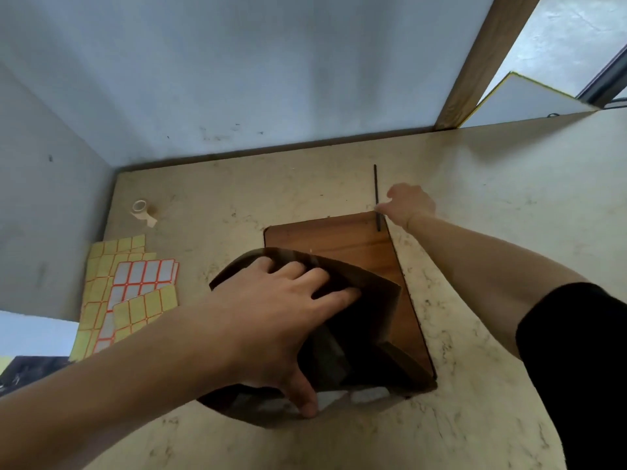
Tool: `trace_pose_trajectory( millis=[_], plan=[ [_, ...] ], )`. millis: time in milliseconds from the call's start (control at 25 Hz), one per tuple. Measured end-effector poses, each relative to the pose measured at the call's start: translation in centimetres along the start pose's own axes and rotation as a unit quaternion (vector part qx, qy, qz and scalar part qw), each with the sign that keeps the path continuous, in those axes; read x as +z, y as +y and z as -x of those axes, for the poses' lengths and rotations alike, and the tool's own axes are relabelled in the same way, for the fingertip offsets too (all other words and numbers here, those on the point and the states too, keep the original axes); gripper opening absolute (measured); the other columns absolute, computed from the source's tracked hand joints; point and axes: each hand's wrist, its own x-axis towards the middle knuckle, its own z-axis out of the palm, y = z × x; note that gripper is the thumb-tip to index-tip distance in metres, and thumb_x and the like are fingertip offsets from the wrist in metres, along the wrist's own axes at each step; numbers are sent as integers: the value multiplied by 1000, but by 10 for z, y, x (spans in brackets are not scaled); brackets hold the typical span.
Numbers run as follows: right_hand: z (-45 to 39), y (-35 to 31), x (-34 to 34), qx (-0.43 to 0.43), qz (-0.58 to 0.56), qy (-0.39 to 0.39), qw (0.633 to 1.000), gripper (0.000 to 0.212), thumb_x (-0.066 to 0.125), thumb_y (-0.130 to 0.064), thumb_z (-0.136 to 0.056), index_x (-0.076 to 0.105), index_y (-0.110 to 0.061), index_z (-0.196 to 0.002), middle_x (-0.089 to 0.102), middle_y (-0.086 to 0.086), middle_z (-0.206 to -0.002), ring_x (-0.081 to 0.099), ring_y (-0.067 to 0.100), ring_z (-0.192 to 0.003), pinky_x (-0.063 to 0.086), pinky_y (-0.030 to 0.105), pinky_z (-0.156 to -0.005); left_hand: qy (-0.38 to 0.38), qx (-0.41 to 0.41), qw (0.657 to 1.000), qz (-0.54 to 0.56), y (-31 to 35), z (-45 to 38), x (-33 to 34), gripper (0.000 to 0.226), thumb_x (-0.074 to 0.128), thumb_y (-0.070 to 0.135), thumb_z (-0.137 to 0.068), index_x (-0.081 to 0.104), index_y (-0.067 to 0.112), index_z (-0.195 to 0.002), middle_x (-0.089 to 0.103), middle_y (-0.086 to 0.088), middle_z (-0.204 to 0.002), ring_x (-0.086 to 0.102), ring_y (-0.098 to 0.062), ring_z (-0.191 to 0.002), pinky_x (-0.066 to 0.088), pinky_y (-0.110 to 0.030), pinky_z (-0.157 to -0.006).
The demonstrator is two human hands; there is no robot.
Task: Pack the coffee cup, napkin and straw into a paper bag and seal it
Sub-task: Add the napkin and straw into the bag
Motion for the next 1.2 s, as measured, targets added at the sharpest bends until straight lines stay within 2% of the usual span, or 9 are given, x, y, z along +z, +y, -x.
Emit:
trace_pose_trajectory(
  millis=[160,320,480,560,720,840,960,1080,1200],
  plan=[
    [-26,0,37,75,-2,-43,996,47,69,-56,-74,57,-12,-83,60,11,-97,55,26,-68,39,28,-51,13,-14,1000,1,-3,9,11,126,53,90,-52,-13,40,-146,13,5,-157,13,-25,-143,13,-50,-115],
    [-39,4,54,96,27,-8,995,53,65,-48,-82,58,-4,-111,52,16,-122,58,37,-100,49,41,-75,25,-19,999,0,-6,13,17,129,53,91,-49,-10,37,-148,14,2,-158,13,-25,-143,12,-51,-116],
    [-46,4,58,96,23,22,995,21,59,-21,-88,63,-3,-99,64,19,-105,63,37,-93,48,37,-69,32,-13,999,0,-7,13,15,128,51,92,-49,-5,34,-149,17,2,-157,15,-25,-142,13,-50,-116],
    [-45,1,58,99,14,24,995,17,57,-13,-88,64,-2,-97,65,21,-103,64,38,-92,47,37,-68,34,-13,999,-1,-7,13,15,129,51,91,-49,-4,34,-149,18,1,-157,15,-25,-142,14,-50,-116],
    [-32,-10,50,100,-35,8,994,17,64,-20,-85,64,-3,-86,67,17,-93,65,33,-80,47,32,-61,26,-27,999,0,-6,18,17,128,53,91,-50,-5,35,-149,15,2,-158,11,-24,-143,8,-47,-117],
    [-12,-24,40,41,-94,24,994,21,64,-27,-81,68,-9,-73,66,4,-71,59,18,-60,42,25,-50,32,-43,999,-2,-6,25,18,128,52,91,-50,-6,35,-149,13,3,-158,9,-23,-144,8,-45,-118],
    [21,-42,11,-39,-199,30,979,15,67,-25,-81,71,-13,-86,70,0,-83,64,15,-76,53,28,-69,32,-63,998,-3,-3,34,20,127,52,91,-51,-9,37,-148,9,4,-159,7,-22,-144,5,-42,-117],
    [68,-63,-51,-92,-360,-6,928,19,68,-14,-82,63,-13,-101,71,9,-87,69,20,-78,60,38,-74,26,-83,996,-14,-1,42,23,128,54,90,-51,-10,37,-148,8,3,-160,7,-23,-145,8,-42,-117],
    [138,-85,-124,-190,-447,-24,874,24,64,-13,-83,64,-18,-107,72,9,-80,67,17,-66,59,30,-64,31,-92,995,-39,0,48,25,129,52,92,-51,-8,35,-150,11,1,-160,10,-25,-145,11,-43,-117]
  ],
)
